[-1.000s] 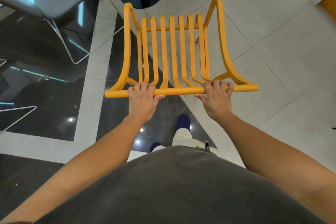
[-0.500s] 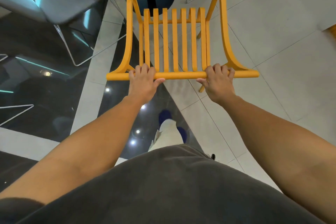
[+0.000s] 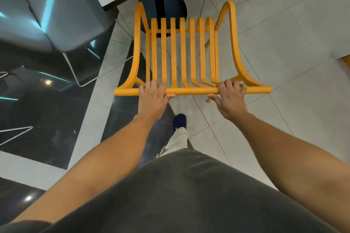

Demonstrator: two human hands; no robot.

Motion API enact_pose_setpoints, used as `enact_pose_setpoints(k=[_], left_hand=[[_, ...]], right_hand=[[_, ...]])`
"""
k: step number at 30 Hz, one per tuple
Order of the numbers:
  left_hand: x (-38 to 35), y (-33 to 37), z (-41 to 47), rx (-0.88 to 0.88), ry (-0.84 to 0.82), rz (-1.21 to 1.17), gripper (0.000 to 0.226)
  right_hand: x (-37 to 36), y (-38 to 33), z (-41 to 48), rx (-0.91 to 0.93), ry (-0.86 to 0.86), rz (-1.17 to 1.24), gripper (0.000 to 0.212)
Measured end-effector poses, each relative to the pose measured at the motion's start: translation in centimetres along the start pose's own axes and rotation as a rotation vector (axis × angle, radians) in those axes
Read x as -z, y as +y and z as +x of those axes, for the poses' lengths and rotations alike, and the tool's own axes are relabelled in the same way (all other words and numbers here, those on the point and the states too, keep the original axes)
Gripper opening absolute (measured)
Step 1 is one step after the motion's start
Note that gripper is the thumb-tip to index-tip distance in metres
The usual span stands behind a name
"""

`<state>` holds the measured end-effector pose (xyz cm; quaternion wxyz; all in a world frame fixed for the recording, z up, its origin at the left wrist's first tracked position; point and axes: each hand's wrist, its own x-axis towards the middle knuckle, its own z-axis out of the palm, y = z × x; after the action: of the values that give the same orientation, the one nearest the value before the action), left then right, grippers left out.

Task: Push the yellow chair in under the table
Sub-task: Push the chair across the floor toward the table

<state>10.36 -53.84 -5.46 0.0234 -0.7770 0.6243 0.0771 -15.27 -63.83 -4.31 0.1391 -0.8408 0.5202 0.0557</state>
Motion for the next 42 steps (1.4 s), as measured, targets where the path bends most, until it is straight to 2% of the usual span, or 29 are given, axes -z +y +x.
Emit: enact_pose_setpoints(k=[7, 14, 19, 28, 34, 42], left_hand=[[0.5, 0.6, 1.2, 0.038, 0.011, -0.008, 0.056], [1.3, -2.2, 6.3, 0.085, 0.031, -0.035, 0.053], [1.9, -3.7, 9.9, 0.118, 0.030, -0.065, 0.060], [4.1, -8.0, 17.4, 0.138, -0.058, -0.063, 0.051], [4.4, -7.9, 18.4, 0.134, -0.047, -0.059, 0.052], [4.1, -6.9, 18.4, 0.137, -0.028, -0.015, 0.051]], right_hand=[[0.5, 1.2, 2.6, 0.063, 0.041, -0.036, 0.050], [1.8, 0.0, 9.7, 0.124, 0.023, -0.035, 0.052], [2.9, -0.4, 14.5, 0.192, 0.025, -0.022, 0.054], [4.7, -2.6, 23.0, 0.235, -0.010, 0.056, 0.049], [4.4, -2.4, 23.8, 0.243, 0.043, 0.061, 0.043], [4.5, -1.6, 24.0, 0.237, 0.024, 0.088, 0.045]])
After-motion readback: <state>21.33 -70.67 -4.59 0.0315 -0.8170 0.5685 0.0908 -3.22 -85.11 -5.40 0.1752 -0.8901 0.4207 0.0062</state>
